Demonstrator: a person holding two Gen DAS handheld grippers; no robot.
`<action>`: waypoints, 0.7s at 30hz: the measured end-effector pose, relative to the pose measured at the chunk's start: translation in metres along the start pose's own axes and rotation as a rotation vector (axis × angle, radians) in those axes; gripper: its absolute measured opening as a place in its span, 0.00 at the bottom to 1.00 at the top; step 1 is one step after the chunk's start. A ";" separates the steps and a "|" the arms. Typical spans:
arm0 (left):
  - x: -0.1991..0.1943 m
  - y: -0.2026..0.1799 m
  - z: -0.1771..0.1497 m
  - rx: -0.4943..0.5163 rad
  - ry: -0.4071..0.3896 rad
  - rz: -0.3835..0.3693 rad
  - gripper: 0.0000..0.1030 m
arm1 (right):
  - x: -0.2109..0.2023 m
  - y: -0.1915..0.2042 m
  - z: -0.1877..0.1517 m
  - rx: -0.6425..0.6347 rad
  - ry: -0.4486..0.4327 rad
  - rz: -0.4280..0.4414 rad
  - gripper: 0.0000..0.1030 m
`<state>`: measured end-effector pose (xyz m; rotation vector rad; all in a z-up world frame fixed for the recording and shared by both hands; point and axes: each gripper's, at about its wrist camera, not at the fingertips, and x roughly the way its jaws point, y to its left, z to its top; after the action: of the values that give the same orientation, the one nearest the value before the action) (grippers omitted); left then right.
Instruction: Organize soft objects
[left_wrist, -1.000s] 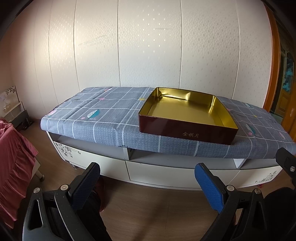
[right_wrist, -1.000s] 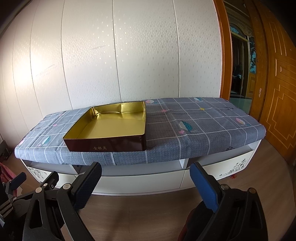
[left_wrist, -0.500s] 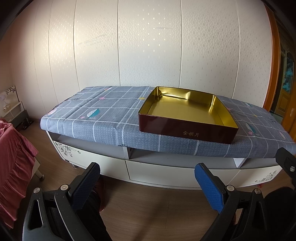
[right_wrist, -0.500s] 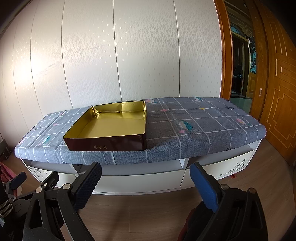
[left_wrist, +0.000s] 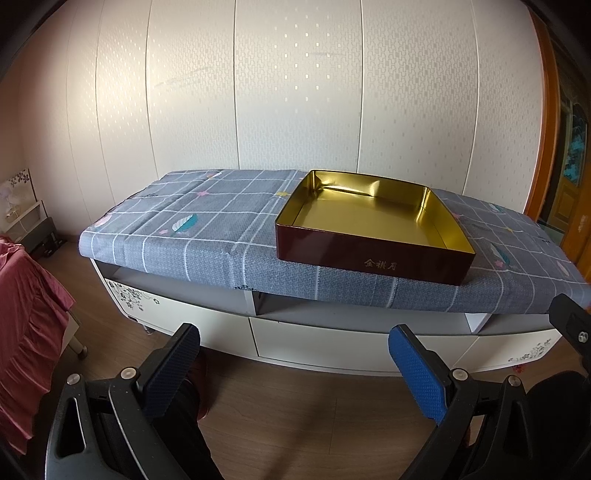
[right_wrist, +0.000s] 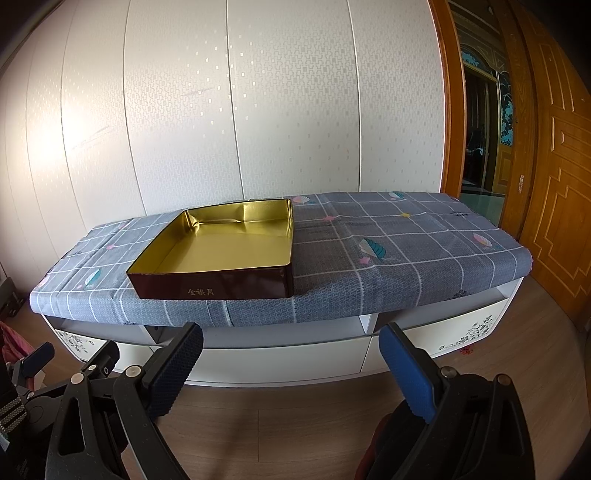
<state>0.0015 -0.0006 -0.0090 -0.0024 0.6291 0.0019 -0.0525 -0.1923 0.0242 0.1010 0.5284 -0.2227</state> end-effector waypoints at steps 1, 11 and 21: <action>0.000 0.000 0.000 -0.001 0.001 0.000 1.00 | 0.000 0.000 0.000 0.000 0.000 -0.001 0.95; 0.005 0.001 0.000 -0.010 0.024 -0.013 1.00 | 0.004 0.001 -0.001 -0.011 0.015 0.006 0.95; 0.054 0.023 -0.014 -0.122 0.223 -0.171 1.00 | 0.035 0.017 -0.012 -0.194 0.084 0.051 0.95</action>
<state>0.0369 0.0220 -0.0524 -0.1761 0.8495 -0.1268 -0.0252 -0.1804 -0.0030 -0.0652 0.6280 -0.1168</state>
